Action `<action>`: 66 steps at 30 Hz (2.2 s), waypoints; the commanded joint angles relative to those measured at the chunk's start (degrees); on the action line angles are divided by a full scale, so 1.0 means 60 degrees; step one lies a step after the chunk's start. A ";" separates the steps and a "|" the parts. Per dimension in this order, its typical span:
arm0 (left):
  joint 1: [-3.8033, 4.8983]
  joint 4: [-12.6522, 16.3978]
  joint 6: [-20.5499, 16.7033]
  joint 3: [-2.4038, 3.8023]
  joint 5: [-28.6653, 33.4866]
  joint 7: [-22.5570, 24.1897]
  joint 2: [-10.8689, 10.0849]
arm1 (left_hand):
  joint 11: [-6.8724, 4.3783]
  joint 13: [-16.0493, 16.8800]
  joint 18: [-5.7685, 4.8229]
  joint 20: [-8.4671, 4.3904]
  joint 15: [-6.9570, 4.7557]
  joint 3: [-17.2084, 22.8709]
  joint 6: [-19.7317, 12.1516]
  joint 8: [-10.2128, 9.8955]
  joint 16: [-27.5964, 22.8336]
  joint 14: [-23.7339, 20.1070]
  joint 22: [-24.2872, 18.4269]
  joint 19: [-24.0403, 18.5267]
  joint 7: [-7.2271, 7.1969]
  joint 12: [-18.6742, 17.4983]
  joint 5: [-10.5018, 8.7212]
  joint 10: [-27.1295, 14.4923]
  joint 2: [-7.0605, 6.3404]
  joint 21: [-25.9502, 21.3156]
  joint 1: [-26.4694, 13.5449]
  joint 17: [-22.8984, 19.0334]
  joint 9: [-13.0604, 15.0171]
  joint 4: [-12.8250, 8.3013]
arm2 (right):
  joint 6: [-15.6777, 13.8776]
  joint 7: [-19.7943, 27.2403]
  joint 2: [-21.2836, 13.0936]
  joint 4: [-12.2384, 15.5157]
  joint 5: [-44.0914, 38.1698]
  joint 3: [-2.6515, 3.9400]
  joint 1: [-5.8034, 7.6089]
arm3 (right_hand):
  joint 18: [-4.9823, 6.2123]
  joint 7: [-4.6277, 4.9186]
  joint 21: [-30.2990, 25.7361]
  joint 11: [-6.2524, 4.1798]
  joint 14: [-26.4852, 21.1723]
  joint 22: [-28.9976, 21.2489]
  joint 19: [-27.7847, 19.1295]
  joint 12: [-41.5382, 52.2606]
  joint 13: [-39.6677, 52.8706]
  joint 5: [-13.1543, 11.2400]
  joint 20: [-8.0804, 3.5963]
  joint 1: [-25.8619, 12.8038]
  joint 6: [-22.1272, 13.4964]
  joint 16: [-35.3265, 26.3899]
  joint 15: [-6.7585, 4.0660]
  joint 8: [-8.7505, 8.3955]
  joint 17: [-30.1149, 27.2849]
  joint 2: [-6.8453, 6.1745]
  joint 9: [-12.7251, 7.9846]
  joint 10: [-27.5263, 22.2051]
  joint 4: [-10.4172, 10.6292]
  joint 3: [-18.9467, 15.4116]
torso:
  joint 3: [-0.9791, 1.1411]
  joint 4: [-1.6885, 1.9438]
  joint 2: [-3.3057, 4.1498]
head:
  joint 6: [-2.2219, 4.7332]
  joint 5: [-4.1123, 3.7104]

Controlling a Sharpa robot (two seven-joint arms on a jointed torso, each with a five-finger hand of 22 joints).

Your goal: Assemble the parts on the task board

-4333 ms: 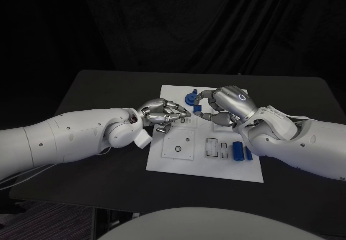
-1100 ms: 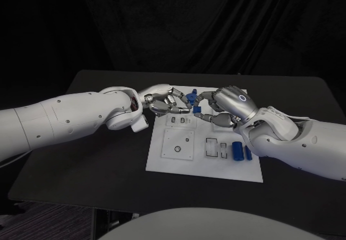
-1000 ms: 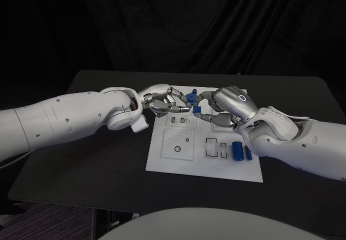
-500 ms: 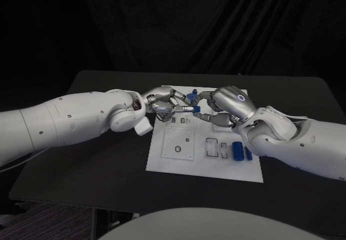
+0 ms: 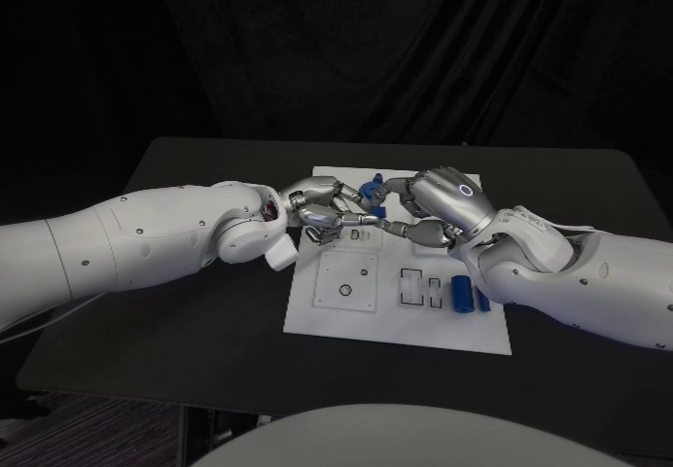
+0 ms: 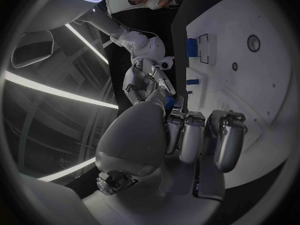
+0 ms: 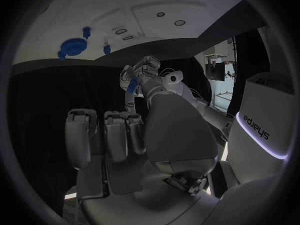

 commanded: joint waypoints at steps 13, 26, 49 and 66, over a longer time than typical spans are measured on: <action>-0.0025 0.0007 -0.0383 0.0010 0.0150 0.0448 0.0006 | -0.0260 0.2449 -0.0058 0.0001 -0.0061 0.0270 0.0202 0.0298 0.0025 0.0991 0.2514 0.1006 -0.0081 -0.0066 0.0370 0.1224 0.0223 0.0037 0.0179 0.2516 0.0159 0.0107 | -0.0001 -0.0018 0.0009 0.0042 -0.0041 0.0008 -0.0023 | -0.0005 0.0002 0.0032 0.0014 0.0991 0.2320 0.0707 0.0025 0.2516 0.0030 -0.0042 -0.0005 -0.0019 0.0028 -0.0031 0.0024 0.2516 0.0071 -0.0001 0.1011 0.0035 0.0000 | -0.0004 0.0007 0.0009 | -0.0001 -0.0008; -0.0026 -0.0030 -0.0203 0.0010 0.0150 0.0500 0.0013 | -0.0354 0.2449 -0.0058 -0.0093 -0.0151 0.0565 0.0546 0.1072 0.0025 0.0991 0.2514 0.1006 -0.0230 -0.0066 0.0437 0.1224 0.0222 0.0037 0.0163 0.2516 0.0567 0.0204 | 0.0092 -0.0035 0.0023 0.0057 -0.0041 0.0008 -0.0023 | -0.0002 0.0004 0.0018 0.0018 0.0991 0.2315 0.0698 0.0025 0.2516 0.0032 -0.0038 0.0011 -0.0004 0.0028 -0.0026 0.0026 0.2516 0.0076 -0.0005 0.1011 0.0019 0.0013 | -0.0003 -0.0006 -0.0004 | -0.0001 0.0017; -0.0029 -0.0094 -0.0433 0.0010 0.0150 0.0351 0.0038 | -0.0379 0.2449 -0.0058 -0.0130 -0.0186 0.2203 0.0770 0.2018 0.0025 0.0991 0.2514 0.1006 -0.0277 -0.0066 0.1586 0.1224 -0.0477 0.0037 0.0417 0.2516 0.1158 -0.0322 | 0.0511 -0.0227 -0.0095 0.0122 -0.0041 0.0008 -0.0023 | 0.0116 0.0312 -0.0410 0.0121 0.0991 0.2156 0.0431 0.0025 0.2516 0.0031 0.0062 -0.0276 -0.1436 0.0028 0.0069 -0.1163 0.2516 -0.0174 -0.0694 0.1011 0.0178 0.0003 | 0.0003 -0.0004 0.0006 | -0.0001 0.0054; 0.0036 -0.0200 -0.1023 0.0011 -0.1365 -0.1560 -0.0239 | -0.0380 0.2449 -0.0058 -0.0153 -0.0211 0.2920 0.0435 0.2605 0.0025 0.0991 0.2514 0.1006 -0.0261 -0.0066 0.1571 0.1224 -0.0761 0.0037 0.0147 0.2516 0.1658 -0.0663 | 0.0300 -0.0430 -0.1408 0.0838 -0.0042 0.0007 0.0097 | 0.0173 0.0294 -0.0634 0.0101 0.0991 0.2081 0.0305 0.0025 0.2516 0.0030 0.0064 -0.0321 -0.2377 0.0028 0.0059 -0.1850 0.2516 -0.0342 -0.1270 0.1011 0.0362 -0.0074 | 0.0011 0.0000 -0.0012 | -0.0001 0.0136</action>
